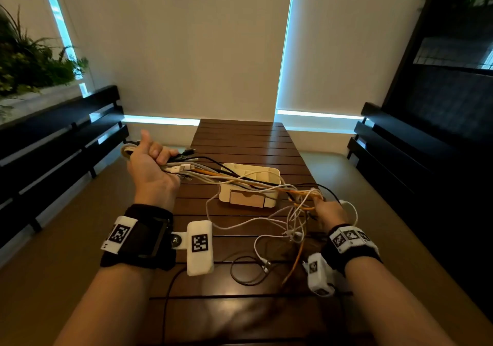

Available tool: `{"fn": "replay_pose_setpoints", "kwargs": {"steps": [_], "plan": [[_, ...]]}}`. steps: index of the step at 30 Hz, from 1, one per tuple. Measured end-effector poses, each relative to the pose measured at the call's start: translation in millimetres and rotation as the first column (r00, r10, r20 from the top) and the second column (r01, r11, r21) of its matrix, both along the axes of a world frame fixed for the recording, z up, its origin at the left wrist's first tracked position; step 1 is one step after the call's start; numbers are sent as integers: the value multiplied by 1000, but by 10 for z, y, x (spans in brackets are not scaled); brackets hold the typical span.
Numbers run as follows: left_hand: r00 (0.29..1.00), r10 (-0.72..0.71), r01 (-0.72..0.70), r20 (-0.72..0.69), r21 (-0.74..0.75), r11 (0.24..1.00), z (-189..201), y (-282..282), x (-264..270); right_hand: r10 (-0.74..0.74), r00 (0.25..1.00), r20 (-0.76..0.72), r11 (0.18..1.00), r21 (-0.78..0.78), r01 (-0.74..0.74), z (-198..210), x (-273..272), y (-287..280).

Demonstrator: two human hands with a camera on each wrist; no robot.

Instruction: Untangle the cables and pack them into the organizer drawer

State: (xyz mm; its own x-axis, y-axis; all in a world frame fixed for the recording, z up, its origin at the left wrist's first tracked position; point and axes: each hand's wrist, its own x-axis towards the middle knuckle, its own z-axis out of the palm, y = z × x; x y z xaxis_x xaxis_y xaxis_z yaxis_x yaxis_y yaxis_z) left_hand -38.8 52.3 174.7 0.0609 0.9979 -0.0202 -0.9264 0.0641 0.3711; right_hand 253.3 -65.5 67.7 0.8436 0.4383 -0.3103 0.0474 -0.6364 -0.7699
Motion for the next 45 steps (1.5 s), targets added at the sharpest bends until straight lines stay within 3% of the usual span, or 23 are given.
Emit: {"fn": "replay_pose_setpoints", "kwargs": {"steps": [1,3,6,8,11,15,18,20,21,23,24,25,26,27,29,31,34,37,39,41,42,43,45], "plan": [[1000,1,-1,-1,-3,1000,-7,-3,9,-65,954,-294,971,201,128,-27,3,36],[1000,2,-2,-1,-1,1000,-12,-5,19,-48,681,-730,800,380,464,8,-56,39],[1000,3,-3,0,2,1000,-48,-8,8,109,408,-906,525,401,751,121,-132,-16],[1000,3,-3,15,-13,1000,-84,-20,2,183,330,-926,386,376,842,144,-144,1],[1000,-12,13,15,-39,999,-133,-41,6,241,380,-893,280,439,854,68,-120,71],[1000,-4,4,-1,-42,999,-141,-32,-19,243,595,-766,399,638,659,23,-114,92],[998,56,-56,-18,-17,998,-74,21,-95,255,839,-481,674,710,202,-83,-8,73],[992,123,-122,-19,14,992,-4,88,-218,279,946,-162,896,398,-196,-151,-46,-83],[988,156,-155,-20,36,987,38,125,-294,238,970,44,935,259,-242,-237,17,-144],[979,204,-202,-18,70,977,96,171,-422,91,890,446,951,227,-211,-270,68,-324],[976,218,-215,-28,85,973,111,180,-456,142,798,586,975,54,-214,-296,91,-429],[974,220,-215,-48,103,971,127,170,-461,302,746,593,953,-174,-247,-266,108,-438],[973,220,-212,-68,115,971,127,162,-443,352,776,523,933,-256,-251,-356,226,-400],[971,225,-214,-81,119,969,117,162,-417,478,812,335,876,-256,-409,-452,314,-400],[968,232,-220,-94,118,968,84,186,-388,676,729,-108,725,-83,-684,-396,397,-404],[968,234,-224,-93,114,968,29,237,-400,592,782,-192,801,243,-547,-383,440,-379],[959,265,-256,-98,96,962,-51,299,-435,335,918,-211,868,449,-213,-345,473,-288],[949,296,-286,-108,102,953,-66,292,-435,78,984,160,913,386,-135,-255,496,-164],[938,323,-311,-124,107,944,-41,268,-433,63,886,460,938,276,-210,-274,545,-120],[936,329,-317,-127,108,942,-5,230,-443,195,737,647,942,84,-324,-333,548,-135],[934,335,-323,-123,103,941,10,215,-449,354,676,647,915,-89,-394,-374,559,-140],[932,343,-333,-118,97,938,26,202,-454,581,598,551,811,-329,-484,-406,573,-150],[927,356,-347,-119,90,933,37,190,-470,862,501,83,385,-748,-540,-453,546,-208]]}}
